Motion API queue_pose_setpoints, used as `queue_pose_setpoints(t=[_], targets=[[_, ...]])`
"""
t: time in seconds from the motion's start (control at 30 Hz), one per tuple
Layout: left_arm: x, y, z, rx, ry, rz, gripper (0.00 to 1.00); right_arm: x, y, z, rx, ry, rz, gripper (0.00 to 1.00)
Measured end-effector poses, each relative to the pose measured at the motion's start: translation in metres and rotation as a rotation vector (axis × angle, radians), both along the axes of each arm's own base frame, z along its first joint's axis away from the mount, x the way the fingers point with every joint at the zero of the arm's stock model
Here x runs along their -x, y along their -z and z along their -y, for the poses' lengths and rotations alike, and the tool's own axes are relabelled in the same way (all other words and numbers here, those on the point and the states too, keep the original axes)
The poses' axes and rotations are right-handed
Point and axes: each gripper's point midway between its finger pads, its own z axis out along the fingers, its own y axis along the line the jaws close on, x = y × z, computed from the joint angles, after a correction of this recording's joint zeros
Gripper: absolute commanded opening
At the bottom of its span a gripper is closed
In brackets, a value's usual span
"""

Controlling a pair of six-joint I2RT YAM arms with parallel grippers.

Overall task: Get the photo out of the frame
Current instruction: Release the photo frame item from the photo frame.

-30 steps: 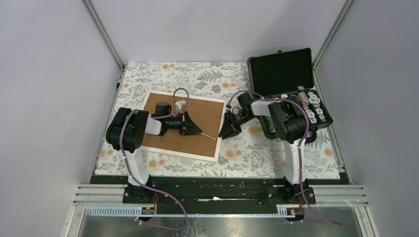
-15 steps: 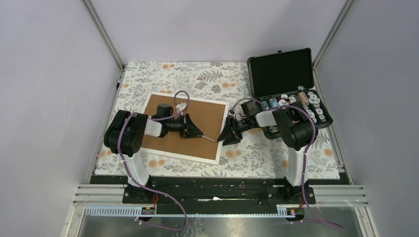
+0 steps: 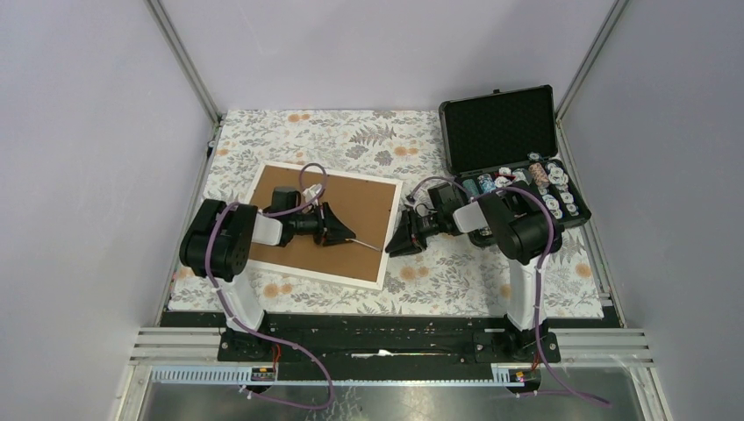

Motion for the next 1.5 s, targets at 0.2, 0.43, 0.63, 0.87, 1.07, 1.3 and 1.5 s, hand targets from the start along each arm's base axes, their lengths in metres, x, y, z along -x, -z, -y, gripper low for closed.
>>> queue_pose_setpoints(t=[0.2, 0.43, 0.63, 0.87, 1.07, 1.3, 1.5], targets=[[-0.008, -0.008, 0.0, -0.033, -0.033, 0.06, 0.0, -0.005, 0.001, -0.008, -0.04, -0.008, 0.02, 0.3], [-0.019, -0.021, 0.008, -0.118, -0.066, 0.22, 0.0, -0.011, 0.0, -0.017, -0.06, -0.009, 0.027, 0.28], [-0.02, -0.029, 0.008, -0.198, -0.088, 0.301, 0.0, -0.016, 0.0, -0.022, -0.071, -0.004, 0.03, 0.28], [-0.02, -0.037, 0.005, -0.292, -0.113, 0.381, 0.0, -0.023, -0.001, -0.032, -0.077, 0.01, 0.028, 0.28], [-0.023, -0.044, 0.009, -0.362, -0.113, 0.462, 0.0, -0.031, -0.002, -0.036, -0.092, 0.022, 0.032, 0.28], [-0.025, -0.051, 0.022, -0.454, -0.078, 0.557, 0.0, -0.036, -0.003, -0.038, -0.095, 0.039, 0.032, 0.28], [-0.022, -0.055, 0.033, -0.522, -0.027, 0.637, 0.0, -0.037, -0.003, -0.039, -0.093, 0.049, 0.031, 0.28]])
